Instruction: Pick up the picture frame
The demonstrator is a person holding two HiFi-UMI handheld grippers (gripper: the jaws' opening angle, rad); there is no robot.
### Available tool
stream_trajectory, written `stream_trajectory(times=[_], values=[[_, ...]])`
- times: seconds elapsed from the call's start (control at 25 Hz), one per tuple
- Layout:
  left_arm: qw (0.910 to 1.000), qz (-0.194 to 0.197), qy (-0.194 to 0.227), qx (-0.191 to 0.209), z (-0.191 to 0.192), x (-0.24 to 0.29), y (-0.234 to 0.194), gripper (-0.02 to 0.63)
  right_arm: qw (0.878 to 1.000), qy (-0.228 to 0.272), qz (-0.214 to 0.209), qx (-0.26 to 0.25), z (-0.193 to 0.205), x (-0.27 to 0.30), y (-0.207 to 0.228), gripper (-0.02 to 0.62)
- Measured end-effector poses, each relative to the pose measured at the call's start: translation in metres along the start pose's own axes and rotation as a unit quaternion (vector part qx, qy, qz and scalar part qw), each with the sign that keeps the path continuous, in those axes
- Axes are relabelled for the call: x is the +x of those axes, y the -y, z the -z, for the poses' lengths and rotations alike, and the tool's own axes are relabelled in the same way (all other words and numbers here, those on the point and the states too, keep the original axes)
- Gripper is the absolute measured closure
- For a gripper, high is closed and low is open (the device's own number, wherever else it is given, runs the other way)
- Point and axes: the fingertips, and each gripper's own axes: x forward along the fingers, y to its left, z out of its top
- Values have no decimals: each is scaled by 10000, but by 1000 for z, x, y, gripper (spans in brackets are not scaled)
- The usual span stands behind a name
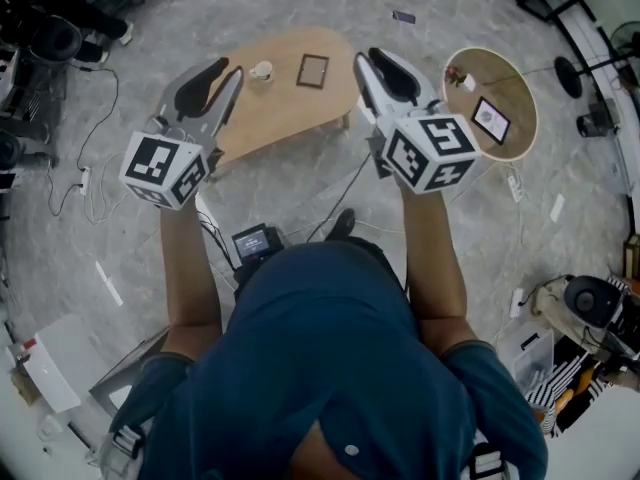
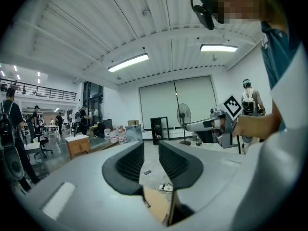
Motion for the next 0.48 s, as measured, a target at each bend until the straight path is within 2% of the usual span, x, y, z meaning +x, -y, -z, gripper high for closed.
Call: stream_trajectory(times=[0.24, 0.48], values=[[9997, -223, -65, -12, -5, 28, 8, 514, 9998, 3, -209, 41, -6, 4, 34, 529], [9997, -100, -235, -52, 4, 55, 4, 514, 9996, -90, -101, 238, 5, 11, 58, 529]])
